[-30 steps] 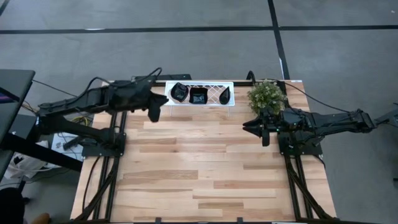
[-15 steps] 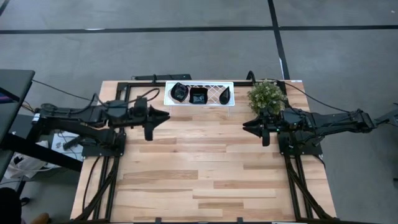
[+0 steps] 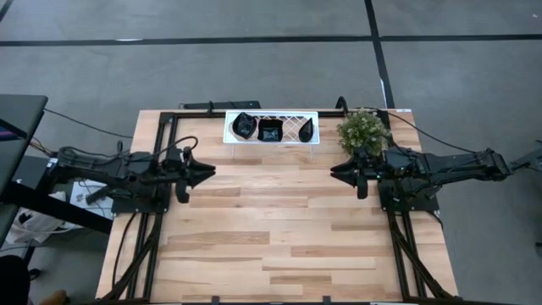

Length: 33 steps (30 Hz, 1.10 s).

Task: Pick & Place Mini shaped plates
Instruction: Return to Home Position

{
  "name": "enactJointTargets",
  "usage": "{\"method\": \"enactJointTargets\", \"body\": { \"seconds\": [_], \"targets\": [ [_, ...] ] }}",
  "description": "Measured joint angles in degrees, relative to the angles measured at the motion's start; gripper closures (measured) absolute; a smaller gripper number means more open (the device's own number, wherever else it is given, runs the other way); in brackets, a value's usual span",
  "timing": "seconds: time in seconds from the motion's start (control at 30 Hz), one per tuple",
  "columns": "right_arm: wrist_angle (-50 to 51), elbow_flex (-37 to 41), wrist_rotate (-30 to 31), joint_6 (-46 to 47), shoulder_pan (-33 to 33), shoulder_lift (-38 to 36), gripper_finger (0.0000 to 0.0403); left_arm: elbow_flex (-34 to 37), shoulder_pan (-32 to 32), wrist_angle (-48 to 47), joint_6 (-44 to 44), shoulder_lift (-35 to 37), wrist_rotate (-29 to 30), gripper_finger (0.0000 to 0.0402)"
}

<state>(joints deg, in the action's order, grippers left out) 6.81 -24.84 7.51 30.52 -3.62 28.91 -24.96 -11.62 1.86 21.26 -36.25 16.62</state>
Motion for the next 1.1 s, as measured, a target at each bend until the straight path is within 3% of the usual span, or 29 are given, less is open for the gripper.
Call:
{"method": "enactJointTargets", "body": {
  "seconds": [0.73,0.9,1.1],
  "targets": [
    [-4.07,0.19,0.04,-5.64,0.04,-5.65,0.0295,15.31,-0.10,1.69,-4.58,23.34,-1.67,0.0320],
    [-7.64,4.73,0.02,-3.70,0.04,-7.81,0.0295,17.76,-0.10,1.74,-4.55,27.60,-2.09,0.0320],
    [-15.56,11.39,-0.02,-3.60,0.00,-9.84,0.0295,19.07,-0.10,1.91,-4.46,27.24,-2.16,0.0320]
  ]
}}
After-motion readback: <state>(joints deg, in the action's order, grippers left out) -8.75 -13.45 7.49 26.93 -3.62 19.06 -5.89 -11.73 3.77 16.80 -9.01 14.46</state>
